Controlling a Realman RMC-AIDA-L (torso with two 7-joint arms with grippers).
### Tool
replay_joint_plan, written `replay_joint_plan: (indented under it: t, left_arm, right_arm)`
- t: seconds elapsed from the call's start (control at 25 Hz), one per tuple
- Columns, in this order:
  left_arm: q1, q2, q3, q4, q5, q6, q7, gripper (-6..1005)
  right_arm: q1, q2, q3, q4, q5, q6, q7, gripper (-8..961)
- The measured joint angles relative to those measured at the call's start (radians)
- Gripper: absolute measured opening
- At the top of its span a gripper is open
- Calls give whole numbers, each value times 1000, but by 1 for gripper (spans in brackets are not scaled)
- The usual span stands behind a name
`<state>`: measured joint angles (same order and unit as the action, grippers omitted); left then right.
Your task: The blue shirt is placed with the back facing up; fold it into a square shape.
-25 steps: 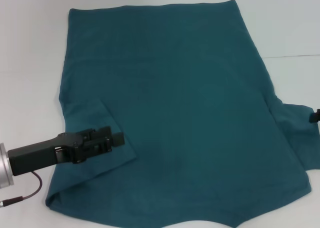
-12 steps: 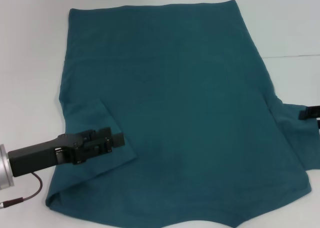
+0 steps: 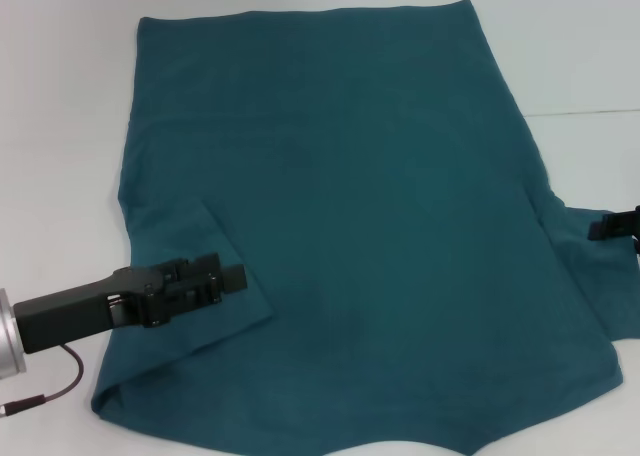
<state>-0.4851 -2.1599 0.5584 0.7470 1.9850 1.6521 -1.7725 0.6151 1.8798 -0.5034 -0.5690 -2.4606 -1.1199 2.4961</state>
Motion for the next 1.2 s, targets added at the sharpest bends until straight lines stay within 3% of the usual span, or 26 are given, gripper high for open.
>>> replay_joint_plan:
  t: [0.28,0.68,1.0,1.2]
  left_arm:
    - [2,0,0,0,0,0,-1,694]
    - [2,0,-1,-1,0,0,-2,692]
    - [2,6,-5,-22,0,0,-2,693]
    - [5,6,-10,-24,-1,0,-3,693]
  right_arm:
    - [2,3,-5,0,-5,2,1,570]
    - [-1,-6,-15,-2,-6,-9,5,112]
    - [-2,-22,-37,-35,-6,-16,7,6]
    - [5,-38,-71,-98,-9,-43,32,5]
